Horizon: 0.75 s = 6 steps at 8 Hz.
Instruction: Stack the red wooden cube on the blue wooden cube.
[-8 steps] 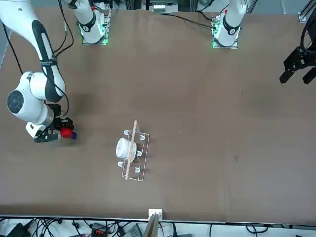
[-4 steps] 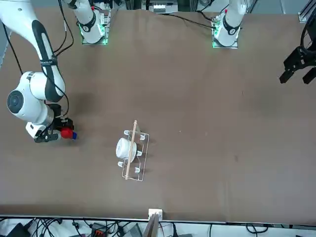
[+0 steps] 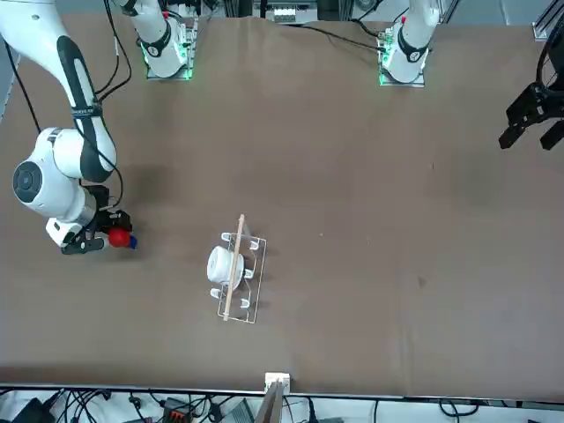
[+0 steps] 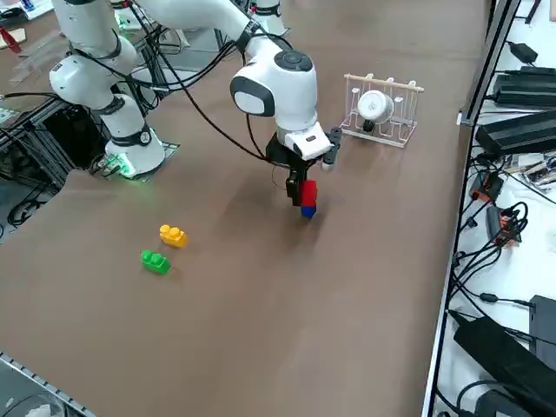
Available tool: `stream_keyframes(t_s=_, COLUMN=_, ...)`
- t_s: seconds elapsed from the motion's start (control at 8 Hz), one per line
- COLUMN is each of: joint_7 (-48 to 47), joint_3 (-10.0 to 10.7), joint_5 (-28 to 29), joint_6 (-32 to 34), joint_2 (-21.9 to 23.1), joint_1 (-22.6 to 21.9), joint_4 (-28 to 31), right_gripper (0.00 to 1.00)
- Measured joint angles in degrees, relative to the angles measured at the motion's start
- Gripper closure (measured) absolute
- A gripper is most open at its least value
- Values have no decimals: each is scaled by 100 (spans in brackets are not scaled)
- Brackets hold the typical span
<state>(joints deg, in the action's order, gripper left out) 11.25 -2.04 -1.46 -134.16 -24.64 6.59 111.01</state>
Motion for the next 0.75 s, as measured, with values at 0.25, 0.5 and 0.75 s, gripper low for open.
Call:
stream_keyframes(t_s=0.25, joint_7=0, joint_3=0, joint_5=0, joint_6=0, joint_2=0, joint_1=0, joint_4=0, right_gripper=30)
stream_keyframes(t_s=0.5, joint_7=0, joint_3=0, joint_5=1, joint_6=0, joint_2=-2, joint_1=0, joint_4=0, right_gripper=26)
stream_keyframes(t_s=0.75, joint_7=0, joint_3=0, joint_5=2, joint_6=0, joint_2=-2, joint_1=0, joint_4=0, right_gripper=18)
